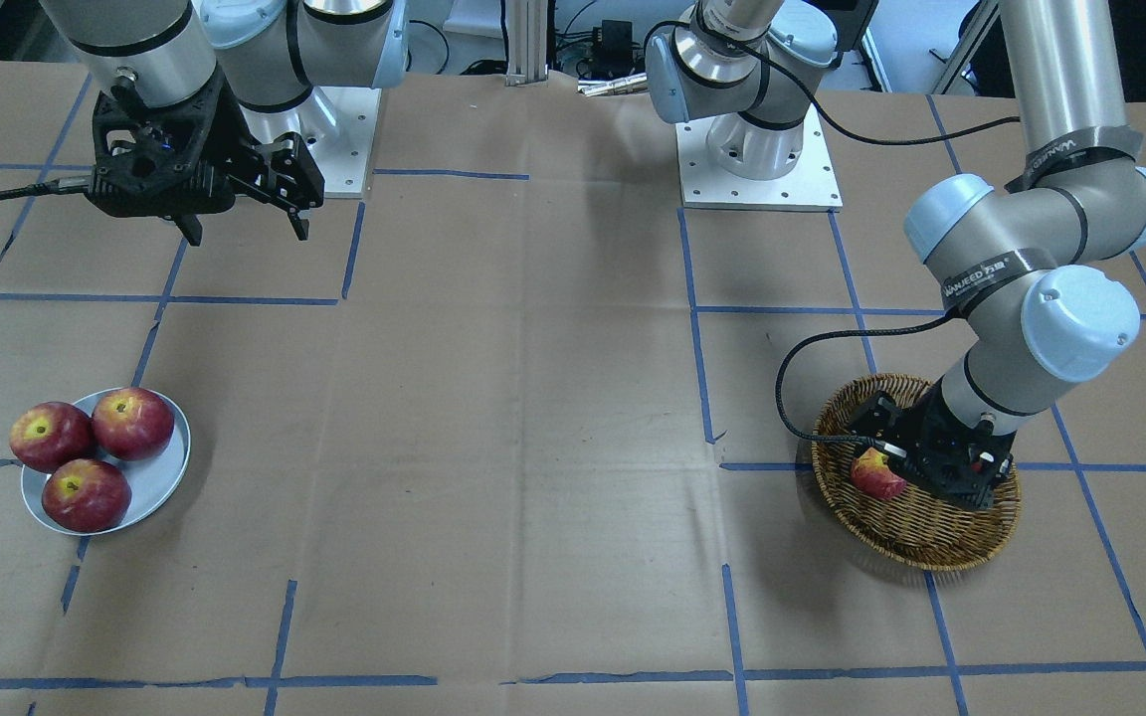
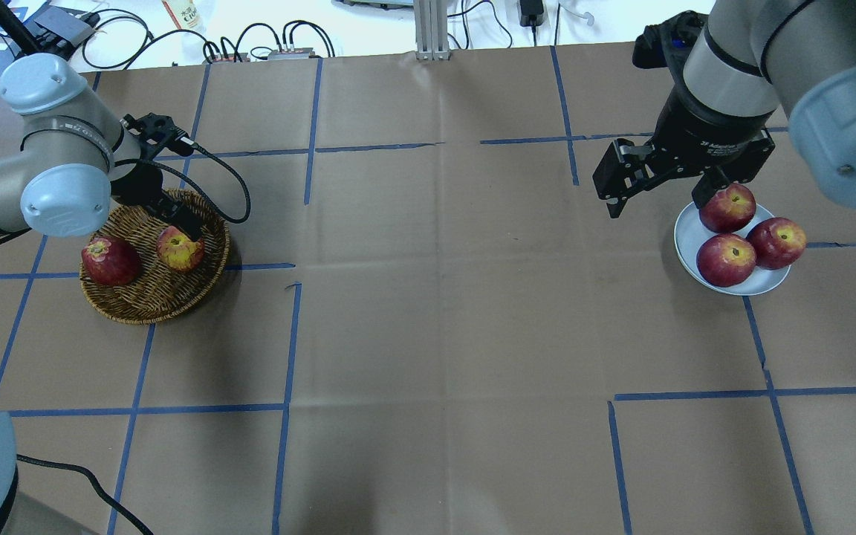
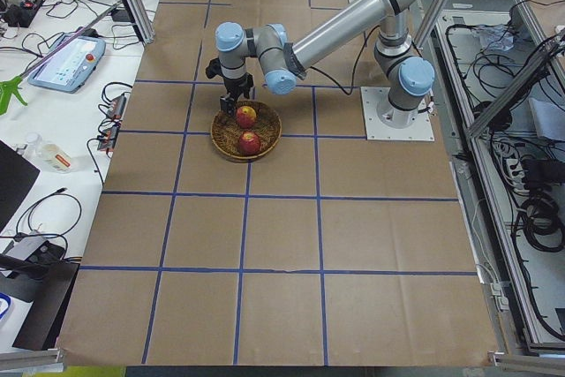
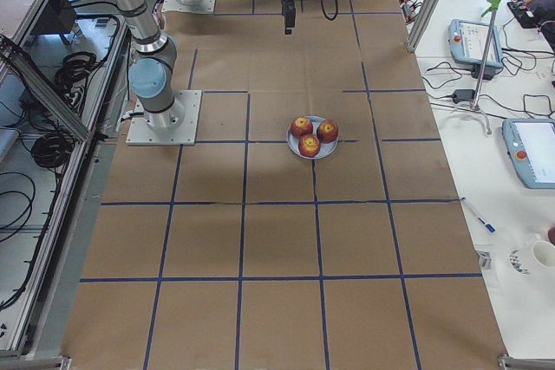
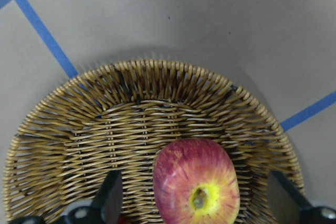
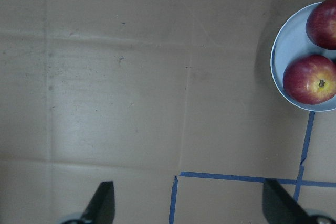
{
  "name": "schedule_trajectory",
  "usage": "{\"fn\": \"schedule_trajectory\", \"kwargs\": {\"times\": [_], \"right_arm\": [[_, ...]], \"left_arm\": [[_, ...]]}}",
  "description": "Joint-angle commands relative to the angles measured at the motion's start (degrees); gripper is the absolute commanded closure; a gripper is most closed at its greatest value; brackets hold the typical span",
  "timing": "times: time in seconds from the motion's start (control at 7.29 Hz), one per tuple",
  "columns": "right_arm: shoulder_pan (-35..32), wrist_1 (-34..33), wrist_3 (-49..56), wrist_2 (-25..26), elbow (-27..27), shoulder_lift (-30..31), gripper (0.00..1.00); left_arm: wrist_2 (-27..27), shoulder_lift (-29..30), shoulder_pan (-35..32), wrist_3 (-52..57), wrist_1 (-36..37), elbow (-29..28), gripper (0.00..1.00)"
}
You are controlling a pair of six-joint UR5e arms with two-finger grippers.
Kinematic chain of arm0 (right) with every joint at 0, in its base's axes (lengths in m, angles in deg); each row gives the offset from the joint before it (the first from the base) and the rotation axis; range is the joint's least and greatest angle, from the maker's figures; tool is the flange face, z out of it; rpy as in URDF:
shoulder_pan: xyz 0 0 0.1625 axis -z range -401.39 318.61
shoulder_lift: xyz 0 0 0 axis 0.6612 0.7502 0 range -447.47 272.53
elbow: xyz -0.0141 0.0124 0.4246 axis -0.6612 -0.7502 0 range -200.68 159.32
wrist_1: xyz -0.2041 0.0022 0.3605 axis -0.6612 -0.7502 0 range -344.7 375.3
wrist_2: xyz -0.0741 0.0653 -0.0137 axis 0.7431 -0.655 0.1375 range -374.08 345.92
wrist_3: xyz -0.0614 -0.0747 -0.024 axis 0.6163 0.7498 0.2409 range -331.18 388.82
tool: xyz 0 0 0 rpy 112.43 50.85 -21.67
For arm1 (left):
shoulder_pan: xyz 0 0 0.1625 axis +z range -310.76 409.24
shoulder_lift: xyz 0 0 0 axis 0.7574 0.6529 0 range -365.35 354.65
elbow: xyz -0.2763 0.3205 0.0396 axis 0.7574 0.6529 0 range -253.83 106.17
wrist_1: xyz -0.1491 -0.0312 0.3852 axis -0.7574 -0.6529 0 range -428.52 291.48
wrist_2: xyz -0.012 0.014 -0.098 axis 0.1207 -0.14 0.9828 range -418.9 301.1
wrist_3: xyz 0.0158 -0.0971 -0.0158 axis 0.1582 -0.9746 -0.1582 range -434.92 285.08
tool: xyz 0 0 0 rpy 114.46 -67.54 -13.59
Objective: Transfer apple from basket to plate
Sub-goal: 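Close the left gripper on the yellow-red apple and lift it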
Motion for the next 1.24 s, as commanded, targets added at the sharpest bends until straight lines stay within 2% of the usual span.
{"fn": "schedule_trajectory", "kwargs": {"times": [0.0,0.96,1.1], "right_arm": [[0.00,0.09,0.08,0.00,0.01,0.00,0.00],[0.00,0.09,-0.09,0.00,0.01,0.00,0.00],[0.00,0.09,-0.01,0.00,0.10,0.00,0.00]], "left_arm": [[-0.32,0.67,0.02,-0.17,-0.13,1.99,0.02],[-0.67,2.69,0.20,0.27,-0.04,2.70,0.02],[-0.67,2.69,0.28,0.35,0.05,2.70,0.15]]}}
